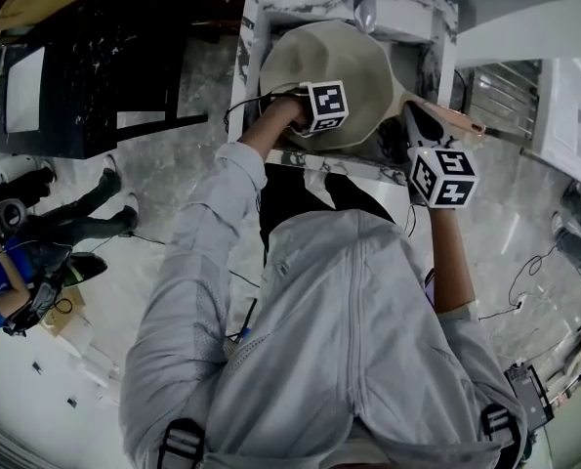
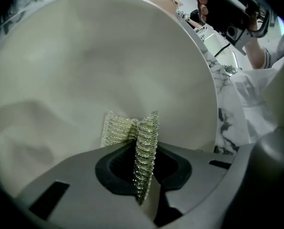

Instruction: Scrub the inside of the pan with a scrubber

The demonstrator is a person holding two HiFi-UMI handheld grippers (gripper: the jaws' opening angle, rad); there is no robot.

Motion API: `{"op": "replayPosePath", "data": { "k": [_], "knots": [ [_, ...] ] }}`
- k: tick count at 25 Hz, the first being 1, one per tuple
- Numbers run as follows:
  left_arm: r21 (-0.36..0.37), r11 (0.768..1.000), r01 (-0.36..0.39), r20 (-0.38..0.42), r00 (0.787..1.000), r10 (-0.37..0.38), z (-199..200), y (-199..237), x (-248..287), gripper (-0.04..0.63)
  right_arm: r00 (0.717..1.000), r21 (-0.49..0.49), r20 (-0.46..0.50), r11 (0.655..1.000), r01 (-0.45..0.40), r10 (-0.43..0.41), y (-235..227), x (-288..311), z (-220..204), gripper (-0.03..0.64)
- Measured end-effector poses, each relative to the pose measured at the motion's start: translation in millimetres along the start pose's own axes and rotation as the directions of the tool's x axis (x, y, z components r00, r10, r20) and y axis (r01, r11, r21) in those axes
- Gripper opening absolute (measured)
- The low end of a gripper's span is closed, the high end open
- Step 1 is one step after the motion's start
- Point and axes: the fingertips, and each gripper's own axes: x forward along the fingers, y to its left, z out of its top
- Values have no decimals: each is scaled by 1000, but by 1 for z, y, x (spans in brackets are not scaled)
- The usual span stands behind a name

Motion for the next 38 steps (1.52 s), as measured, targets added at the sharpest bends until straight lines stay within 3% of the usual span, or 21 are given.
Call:
{"op": "replayPosePath", "data": {
  "k": [7,13,17,22,24,27,29,31,33,38],
  "knots": [
    [35,988,-149,-112,982,152,-27,37,-2,66,1000,1,-10,1000,11,-11,-7,-4,-2,35],
    [-19,964,-265,-135,956,260,-29,70,-10,66,1000,24,-16,1000,17,-16,-19,0,-2,35],
    [-115,931,-346,-68,938,341,-20,100,-21,66,1000,47,-18,999,11,-10,-22,3,-2,35],
    [-269,892,-364,89,912,399,7,121,-33,66,999,71,-32,997,-24,26,-25,7,-2,35],
    [-304,885,-353,137,903,408,17,124,-38,66,999,78,-28,996,-41,43,-25,11,1,35],
    [-334,900,-281,168,921,350,29,111,-36,66,998,99,-24,993,-61,64,-26,16,3,35],
    [-305,919,-250,178,933,313,41,98,-38,66,997,84,-32,994,-73,76,-27,18,6,35],
    [-267,936,-228,219,932,290,55,88,-41,66,995,46,-41,995,-84,86,-28,20,11,35],
    [-272,950,-154,287,929,233,67,78,-41,66,995,8,-46,996,-87,87,-29,18,15,35],
    [-269,963,-8,377,919,113,87,53,-35,66,997,-25,-63,999,-35,34,-35,0,12,35]
  ]
}}
